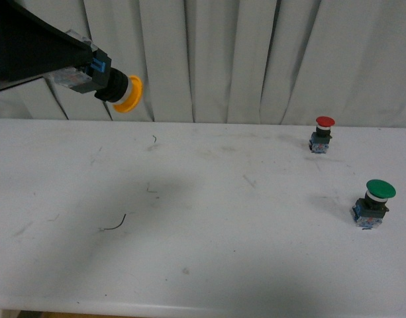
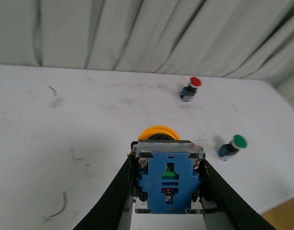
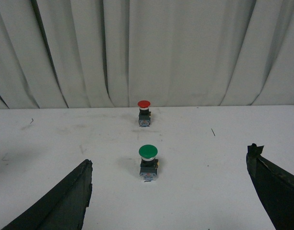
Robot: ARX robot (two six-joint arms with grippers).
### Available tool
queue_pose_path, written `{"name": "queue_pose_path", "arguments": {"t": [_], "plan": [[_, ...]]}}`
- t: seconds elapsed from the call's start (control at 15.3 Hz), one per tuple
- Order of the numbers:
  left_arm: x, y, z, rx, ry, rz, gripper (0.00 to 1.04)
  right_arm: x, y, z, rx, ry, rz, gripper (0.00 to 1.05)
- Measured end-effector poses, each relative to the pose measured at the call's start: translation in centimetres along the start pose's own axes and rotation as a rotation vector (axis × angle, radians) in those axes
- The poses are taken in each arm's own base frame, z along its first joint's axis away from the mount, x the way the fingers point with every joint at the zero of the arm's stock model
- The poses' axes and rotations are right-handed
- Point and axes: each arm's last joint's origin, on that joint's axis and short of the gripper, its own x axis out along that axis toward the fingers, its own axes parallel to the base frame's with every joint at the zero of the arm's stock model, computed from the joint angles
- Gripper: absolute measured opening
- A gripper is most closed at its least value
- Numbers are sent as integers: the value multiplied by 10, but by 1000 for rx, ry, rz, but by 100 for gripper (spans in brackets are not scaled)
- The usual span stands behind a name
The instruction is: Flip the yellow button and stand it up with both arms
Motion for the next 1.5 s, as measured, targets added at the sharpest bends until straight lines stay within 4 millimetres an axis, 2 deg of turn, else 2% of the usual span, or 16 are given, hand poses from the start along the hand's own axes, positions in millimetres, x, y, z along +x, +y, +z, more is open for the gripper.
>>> {"name": "queue_pose_path", "arguments": {"t": [0.26, 0.33, 0.46, 0.65, 0.79, 1.11, 1.18, 1.24, 1.37, 1.44, 1.5], "plan": [[-3, 35, -21, -325, -142, -241, 32, 0, 0, 0, 0, 0, 0, 98], [-5, 37, -25, -387, -184, -294, 32, 0, 0, 0, 0, 0, 0, 98], [-12, 34, -30, -452, -243, -392, 32, 0, 0, 0, 0, 0, 0, 98], [-17, 26, -47, -558, -155, -444, 32, 0, 0, 0, 0, 0, 0, 98], [-15, 17, -50, -534, -118, -498, 32, 0, 0, 0, 0, 0, 0, 98], [-9, 8, -47, -502, -114, -528, 32, 0, 0, 0, 0, 0, 0, 98], [-8, 7, -46, -495, -117, -532, 32, 1, 0, 2, 27, -9, 59, 98], [-8, 5, -45, -484, -124, -532, 32, 7, -4, 8, 69, -20, 148, 98], [-6, 3, -42, -460, -142, -538, 32, 32, -4, 24, 138, -23, 321, 98], [-6, 3, -41, -450, -148, -535, 32, 51, -4, 38, 148, -50, 335, 98], [-6, 2, -41, -440, -150, -540, 32, 78, -4, 55, 149, -94, 330, 98]]}}
